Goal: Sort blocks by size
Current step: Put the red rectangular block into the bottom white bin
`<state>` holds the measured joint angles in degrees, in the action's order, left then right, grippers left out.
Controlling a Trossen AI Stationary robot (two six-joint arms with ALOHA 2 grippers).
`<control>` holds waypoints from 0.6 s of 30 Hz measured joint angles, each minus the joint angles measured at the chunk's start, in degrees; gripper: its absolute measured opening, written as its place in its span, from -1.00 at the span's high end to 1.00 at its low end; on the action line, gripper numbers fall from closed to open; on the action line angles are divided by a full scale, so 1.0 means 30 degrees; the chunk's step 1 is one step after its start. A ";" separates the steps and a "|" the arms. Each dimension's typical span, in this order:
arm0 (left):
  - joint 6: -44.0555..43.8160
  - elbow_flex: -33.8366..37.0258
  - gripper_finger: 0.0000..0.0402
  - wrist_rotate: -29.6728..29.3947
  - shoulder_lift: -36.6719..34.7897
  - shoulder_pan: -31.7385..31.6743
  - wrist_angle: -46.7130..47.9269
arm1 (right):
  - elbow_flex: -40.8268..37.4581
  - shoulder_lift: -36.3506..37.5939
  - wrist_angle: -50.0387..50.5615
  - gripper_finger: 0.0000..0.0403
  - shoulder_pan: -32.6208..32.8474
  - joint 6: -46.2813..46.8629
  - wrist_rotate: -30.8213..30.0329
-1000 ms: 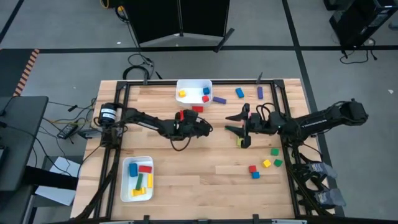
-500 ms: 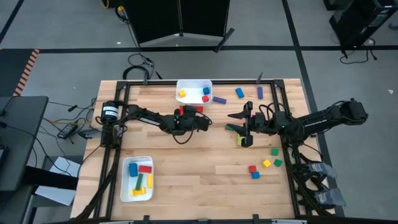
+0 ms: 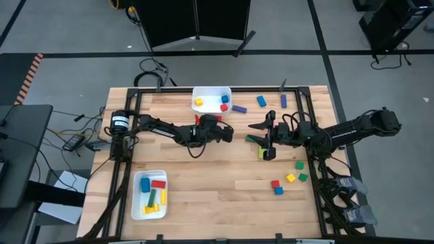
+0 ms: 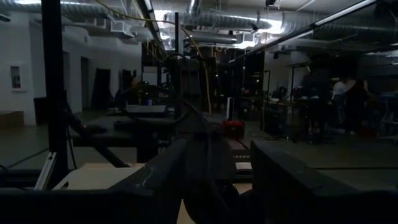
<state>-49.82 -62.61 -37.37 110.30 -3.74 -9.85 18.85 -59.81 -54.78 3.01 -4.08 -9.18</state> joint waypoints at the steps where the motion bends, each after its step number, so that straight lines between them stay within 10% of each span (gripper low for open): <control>1: 0.0000 0.0000 -0.92 0.0088 0.0000 -0.0002 0.0225 | 0.0000 0.0000 -0.0007 0.07 0.0000 0.0002 0.0004; 18: -0.3946 -0.0323 -0.99 -0.0202 0.1374 -0.0304 0.4785 | 0.0000 -0.0015 -0.0229 0.09 0.0076 0.0009 0.0098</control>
<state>-61.66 -63.58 -37.98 114.42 -4.65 4.51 18.85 -59.86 -55.47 3.23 -4.05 -8.88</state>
